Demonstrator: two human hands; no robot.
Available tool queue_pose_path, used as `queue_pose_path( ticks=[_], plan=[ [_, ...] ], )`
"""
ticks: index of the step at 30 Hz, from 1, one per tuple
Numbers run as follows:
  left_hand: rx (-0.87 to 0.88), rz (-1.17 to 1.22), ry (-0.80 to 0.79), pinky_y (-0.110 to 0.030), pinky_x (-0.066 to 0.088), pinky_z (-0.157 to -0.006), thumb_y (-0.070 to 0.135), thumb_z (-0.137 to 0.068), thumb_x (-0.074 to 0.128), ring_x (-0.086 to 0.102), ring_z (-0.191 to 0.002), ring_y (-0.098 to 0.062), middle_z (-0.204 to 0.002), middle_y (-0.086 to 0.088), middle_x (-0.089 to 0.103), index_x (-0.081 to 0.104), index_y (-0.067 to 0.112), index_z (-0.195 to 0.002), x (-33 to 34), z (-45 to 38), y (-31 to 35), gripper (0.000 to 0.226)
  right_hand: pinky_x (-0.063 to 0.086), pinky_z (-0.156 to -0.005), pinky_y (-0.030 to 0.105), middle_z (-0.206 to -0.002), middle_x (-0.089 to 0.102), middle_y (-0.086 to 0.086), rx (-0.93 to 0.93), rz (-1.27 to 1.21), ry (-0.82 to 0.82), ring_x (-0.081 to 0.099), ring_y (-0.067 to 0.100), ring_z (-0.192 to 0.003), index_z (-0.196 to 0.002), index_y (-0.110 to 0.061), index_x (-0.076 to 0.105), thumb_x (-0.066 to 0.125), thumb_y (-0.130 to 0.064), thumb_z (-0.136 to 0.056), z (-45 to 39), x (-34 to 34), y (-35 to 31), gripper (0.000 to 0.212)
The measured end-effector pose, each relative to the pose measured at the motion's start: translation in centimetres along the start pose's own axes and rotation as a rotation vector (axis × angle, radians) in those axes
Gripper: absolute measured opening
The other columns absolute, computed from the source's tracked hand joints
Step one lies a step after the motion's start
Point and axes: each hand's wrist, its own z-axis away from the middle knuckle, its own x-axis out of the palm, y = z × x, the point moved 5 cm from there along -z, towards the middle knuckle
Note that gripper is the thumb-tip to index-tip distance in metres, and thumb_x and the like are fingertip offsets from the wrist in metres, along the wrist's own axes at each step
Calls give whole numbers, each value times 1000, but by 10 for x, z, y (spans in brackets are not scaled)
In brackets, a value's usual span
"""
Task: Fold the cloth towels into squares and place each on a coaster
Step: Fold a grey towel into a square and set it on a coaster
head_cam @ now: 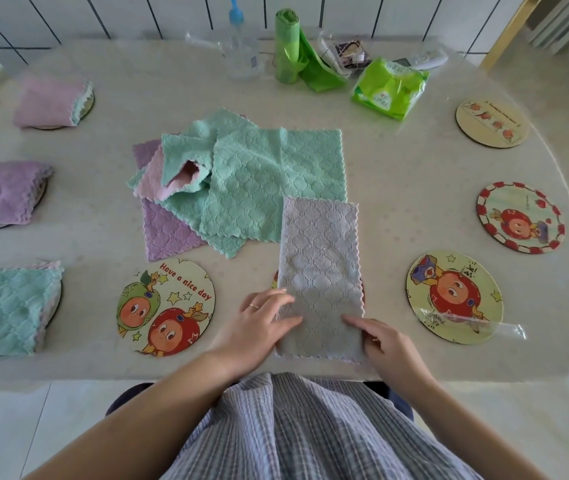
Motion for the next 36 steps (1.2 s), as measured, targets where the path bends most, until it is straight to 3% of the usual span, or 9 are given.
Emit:
queue_pose_path(
  ticks=[4, 7, 13, 18, 21, 25, 27, 31, 36],
  plan=[
    [109, 52, 22, -46, 40, -102, 24, -84, 41, 54, -120, -24, -121, -1, 63, 67, 24, -109, -3, -7, 3, 37, 42, -68, 3, -101, 63, -15, -17, -34, 104, 55, -12, -86, -111, -28, 67, 52, 5, -85, -1, -6, -1, 45],
    [-11, 333, 140, -29, 34, -104, 18, -88, 51, 56, -114, -14, -113, 4, 66, 66, 21, -110, -16, -7, -2, 27, 44, -70, 9, -94, 62, -10, -75, -18, 205, 56, -5, -83, -98, -23, 71, 60, 8, -78, -5, -14, -5, 39],
    [-261, 643, 208, -17, 38, -56, 20, -95, 47, 53, -66, 1, -77, 5, 59, 53, 24, -85, -37, -21, -8, 12, 38, -82, 17, -104, 57, -7, -202, -28, 338, 50, 5, -95, -95, -13, 65, 61, -10, -86, -20, -34, -29, 10],
    [-307, 710, 252, -17, 29, -45, 18, -97, 45, 43, -48, 0, -57, 7, 43, 41, 24, -68, -51, -44, -7, 29, 35, -55, 29, -70, 56, 5, -160, -15, 268, 51, 18, -64, -83, -9, 49, 45, -18, -94, -40, -41, -38, 14],
    [-353, 791, 277, -16, 31, -47, 20, -97, 44, 40, -48, 0, -60, 3, 43, 46, 10, -74, -55, -55, -10, 26, 34, -46, 38, -62, 55, 10, -130, 10, 246, 51, 27, -52, -83, -11, 45, 39, -25, -97, -55, -46, -40, 20],
    [-422, 846, 315, -8, 40, -62, 30, -96, 44, 48, -68, 2, -77, 9, 50, 50, 17, -94, -62, -69, -11, 14, 42, -50, 43, -65, 57, 7, -52, 60, 259, 56, 26, -57, -86, -13, 44, 35, -28, -99, -80, -54, -44, 22],
    [-454, 949, 256, -5, 43, -72, 37, -91, 49, 52, -83, 2, -93, 13, 53, 42, 23, -114, -58, -76, -13, 28, 44, -52, 43, -67, 58, 6, -22, 63, 257, 56, 27, -59, -87, -14, 43, 33, -29, -99, -93, -57, -45, 22],
    [-460, 1105, 224, -29, 55, -80, 39, -78, 64, 63, -93, -10, -120, -7, 55, 13, 32, -143, -44, -90, -26, 83, 46, -56, 43, -71, 59, 2, 42, 55, 222, 58, 23, -63, -88, -17, 44, 32, -34, -99, -115, -60, -43, 24],
    [-488, 878, 262, -29, 56, -72, 28, -84, 63, 64, -82, -12, -108, 18, 50, 6, 38, -145, -47, -104, -38, 84, 44, -57, 40, -73, 58, 0, 91, 28, 194, 55, 20, -65, -87, -16, 46, 32, -34, -99, -136, -63, -41, 27]
  ],
)
